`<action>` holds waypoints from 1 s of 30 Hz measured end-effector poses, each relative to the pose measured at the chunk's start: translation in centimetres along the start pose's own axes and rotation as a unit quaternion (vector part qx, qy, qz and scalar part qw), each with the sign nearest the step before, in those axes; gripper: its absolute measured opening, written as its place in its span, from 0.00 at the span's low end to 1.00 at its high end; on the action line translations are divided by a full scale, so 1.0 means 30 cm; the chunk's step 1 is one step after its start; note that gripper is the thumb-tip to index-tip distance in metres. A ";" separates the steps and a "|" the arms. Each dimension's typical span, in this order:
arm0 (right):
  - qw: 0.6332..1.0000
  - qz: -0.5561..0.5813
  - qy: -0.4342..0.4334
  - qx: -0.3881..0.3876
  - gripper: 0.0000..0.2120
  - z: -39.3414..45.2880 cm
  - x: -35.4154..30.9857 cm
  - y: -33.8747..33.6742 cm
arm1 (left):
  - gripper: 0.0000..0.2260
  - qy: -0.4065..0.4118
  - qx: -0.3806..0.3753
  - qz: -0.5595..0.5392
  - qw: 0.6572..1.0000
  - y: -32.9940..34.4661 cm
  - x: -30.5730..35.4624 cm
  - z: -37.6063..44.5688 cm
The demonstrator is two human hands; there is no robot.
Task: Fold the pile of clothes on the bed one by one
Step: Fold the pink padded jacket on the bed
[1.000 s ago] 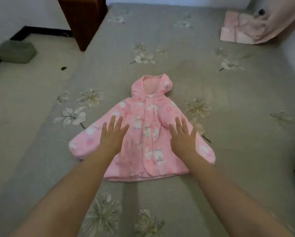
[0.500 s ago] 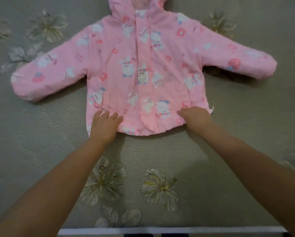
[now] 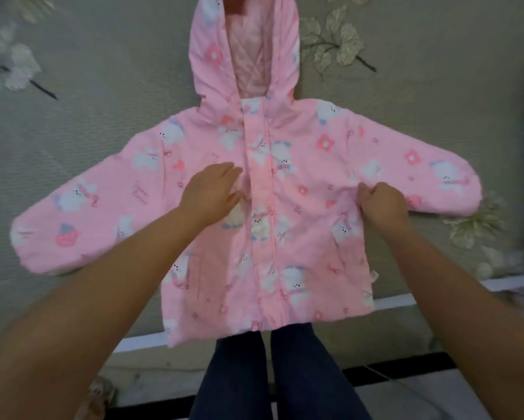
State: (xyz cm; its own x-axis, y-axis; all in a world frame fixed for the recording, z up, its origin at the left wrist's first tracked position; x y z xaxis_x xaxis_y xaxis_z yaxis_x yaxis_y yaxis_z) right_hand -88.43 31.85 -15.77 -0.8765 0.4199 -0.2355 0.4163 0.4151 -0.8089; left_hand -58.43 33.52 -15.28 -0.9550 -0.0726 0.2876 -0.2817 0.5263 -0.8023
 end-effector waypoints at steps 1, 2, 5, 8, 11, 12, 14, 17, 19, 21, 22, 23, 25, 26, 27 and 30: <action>0.998 0.031 0.057 0.020 0.25 -0.008 0.042 0.010 | 0.26 0.003 0.019 0.003 1.000 0.011 0.030 0.025; 0.991 0.071 0.106 0.034 0.27 -0.011 0.081 0.028 | 0.29 0.001 0.014 0.016 1.000 0.039 0.058 0.052; 0.928 0.270 0.220 0.129 0.27 0.004 0.172 0.057 | 0.35 -0.028 -0.046 0.082 0.995 0.177 0.099 0.111; 0.825 0.448 0.244 0.243 0.23 0.023 0.179 0.038 | 0.37 -0.044 -0.060 0.113 0.991 0.253 0.086 0.133; 0.888 0.352 0.118 0.270 0.22 0.022 0.056 -0.026 | 0.36 -0.033 -0.068 0.092 0.993 0.259 0.083 0.136; 0.912 0.303 0.037 0.276 0.21 0.002 -0.020 -0.051 | 0.35 -0.023 -0.070 0.063 0.995 0.243 0.085 0.131; 0.916 0.220 -0.175 0.286 0.16 -0.070 -0.212 -0.075 | 0.29 0.003 -0.025 -0.031 0.999 0.173 0.077 0.099; 0.864 0.059 -0.423 0.267 0.17 -0.233 -0.457 0.019 | 0.17 -0.062 0.135 -0.153 0.977 0.053 -0.036 -0.019; 0.842 -0.041 -0.500 0.201 0.17 -0.294 -0.529 0.136 | 0.11 -0.194 0.219 -0.207 0.934 0.036 -0.176 -0.135; 0.858 -0.086 -0.497 0.095 0.20 -0.295 -0.530 0.252 | 0.09 -0.343 0.262 -0.253 0.866 0.076 -0.319 -0.269; 0.866 -0.102 -0.485 0.064 0.21 -0.283 -0.521 0.284 | 0.09 -0.417 0.273 -0.292 0.816 0.107 -0.386 -0.337; 0.868 -0.117 -0.478 0.063 0.21 -0.270 -0.515 0.296 | 0.10 -0.489 0.285 -0.343 0.750 0.139 -0.442 -0.401; 0.857 -0.157 -0.482 0.097 0.20 -0.251 -0.509 0.285 | 0.15 -0.568 0.301 -0.476 0.600 0.205 -0.518 -0.478; 0.854 -0.173 -0.479 0.105 0.17 -0.240 -0.500 0.271 | 0.17 -0.556 0.314 -0.548 0.540 0.221 -0.540 -0.484; 0.854 -0.188 -0.472 0.110 0.14 -0.228 -0.481 0.255 | 0.18 -0.533 0.328 -0.614 0.481 0.225 -0.556 -0.481; 0.878 -0.235 -0.410 0.075 0.12 -0.184 -0.379 0.204 | 0.04 -0.443 0.318 -0.802 0.244 0.240 -0.588 -0.428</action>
State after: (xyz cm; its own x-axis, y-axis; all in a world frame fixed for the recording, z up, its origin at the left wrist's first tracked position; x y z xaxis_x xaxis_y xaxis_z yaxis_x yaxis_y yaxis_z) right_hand -74.58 34.07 -15.08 -0.8485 -0.5164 -0.1155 -0.0210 0.2510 -0.9678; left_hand -42.42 49.48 -19.41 0.8653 -0.0560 0.4981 -0.0476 -0.9984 -0.0295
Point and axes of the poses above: each hand's wrist, its own z-axis towards the middle knuckle, its own y-axis out of the palm, x = y × z, the point moved 7 cm from there along z, towards the middle knuckle, and after that the axes turned 8 degrees about -y, right-handed, at the moved point
